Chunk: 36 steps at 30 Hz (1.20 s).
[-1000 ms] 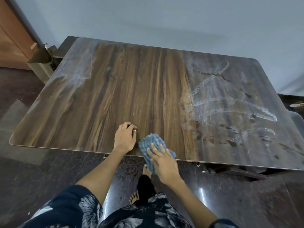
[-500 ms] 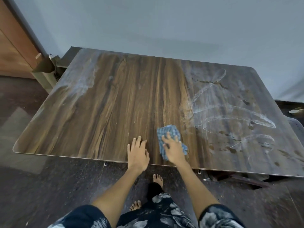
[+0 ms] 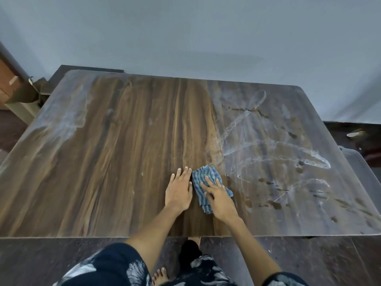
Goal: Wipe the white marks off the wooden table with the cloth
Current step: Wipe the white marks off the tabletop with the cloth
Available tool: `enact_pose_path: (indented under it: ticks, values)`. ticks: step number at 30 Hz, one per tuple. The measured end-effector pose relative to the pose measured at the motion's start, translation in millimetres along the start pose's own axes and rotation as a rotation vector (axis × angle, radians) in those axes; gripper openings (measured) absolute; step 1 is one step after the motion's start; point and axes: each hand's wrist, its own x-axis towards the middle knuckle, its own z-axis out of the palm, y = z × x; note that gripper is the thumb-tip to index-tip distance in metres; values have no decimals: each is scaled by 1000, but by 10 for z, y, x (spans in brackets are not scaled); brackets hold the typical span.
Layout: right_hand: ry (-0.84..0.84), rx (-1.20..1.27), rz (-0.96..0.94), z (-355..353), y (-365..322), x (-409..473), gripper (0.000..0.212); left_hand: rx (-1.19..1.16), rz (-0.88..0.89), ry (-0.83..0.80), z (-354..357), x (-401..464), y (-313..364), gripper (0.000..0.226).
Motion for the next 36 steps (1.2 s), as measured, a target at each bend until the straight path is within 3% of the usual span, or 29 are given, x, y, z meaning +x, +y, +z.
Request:
enact_pose_path:
  ticks: [12,26,36]
  values:
    - [48,-49,-48,-708,235,1240,42,42,-73,11,45,1293,315,53]
    - [140,-12,1,-1541,411,3388,40,129,-68,31,-149,3192,176,53]
    - [213,-33,38,-1773,86,4919,41,161,-79,156,-55,3303,53,57]
